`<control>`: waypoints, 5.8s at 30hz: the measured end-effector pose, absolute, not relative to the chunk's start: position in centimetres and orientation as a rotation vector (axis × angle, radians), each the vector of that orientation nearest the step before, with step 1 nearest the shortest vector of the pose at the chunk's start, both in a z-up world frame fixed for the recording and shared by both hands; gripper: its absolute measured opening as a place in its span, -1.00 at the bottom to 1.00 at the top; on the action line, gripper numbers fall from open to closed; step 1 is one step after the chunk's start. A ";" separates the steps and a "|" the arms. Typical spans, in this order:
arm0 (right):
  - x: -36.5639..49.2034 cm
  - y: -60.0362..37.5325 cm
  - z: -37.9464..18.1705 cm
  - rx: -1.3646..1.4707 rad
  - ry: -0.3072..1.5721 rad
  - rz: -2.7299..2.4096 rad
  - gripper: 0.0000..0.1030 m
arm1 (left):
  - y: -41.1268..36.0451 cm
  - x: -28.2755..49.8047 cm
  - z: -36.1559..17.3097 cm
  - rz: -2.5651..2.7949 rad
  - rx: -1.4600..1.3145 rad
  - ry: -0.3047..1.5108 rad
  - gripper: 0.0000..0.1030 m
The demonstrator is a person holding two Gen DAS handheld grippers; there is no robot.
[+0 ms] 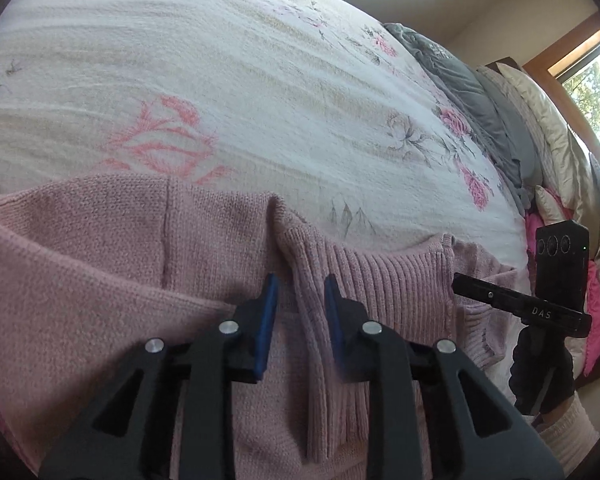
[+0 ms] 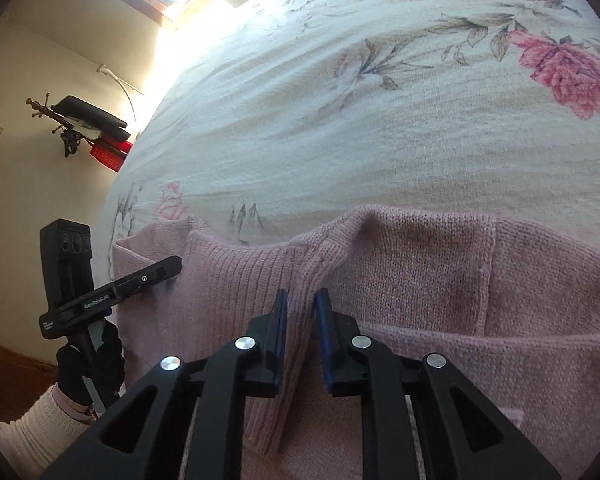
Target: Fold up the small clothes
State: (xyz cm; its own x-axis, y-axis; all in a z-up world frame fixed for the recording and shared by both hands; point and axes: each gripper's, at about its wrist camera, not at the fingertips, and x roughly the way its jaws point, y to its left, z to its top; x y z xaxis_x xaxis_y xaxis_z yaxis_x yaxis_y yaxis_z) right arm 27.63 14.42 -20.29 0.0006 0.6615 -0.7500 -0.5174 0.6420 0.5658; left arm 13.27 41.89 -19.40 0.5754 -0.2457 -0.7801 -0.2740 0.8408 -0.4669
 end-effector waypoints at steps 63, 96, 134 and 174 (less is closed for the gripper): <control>-5.8 -8.7 -24.6 0.085 1.696 0.769 -0.67 | 31.8 -27.0 -20.8 0.179 -0.808 1.328 -0.83; 13.4 -6.6 -23.5 0.536 1.558 0.692 -0.76 | 43.0 -11.0 -19.5 0.203 -0.895 0.958 -0.74; 13.4 -1.1 -17.0 -0.080 1.256 0.719 0.25 | 38.0 -5.3 -17.4 0.095 -0.323 1.093 -0.78; 27.1 5.3 -9.3 0.023 0.991 0.791 -0.81 | 43.6 9.0 -8.4 0.148 -0.365 0.726 -0.84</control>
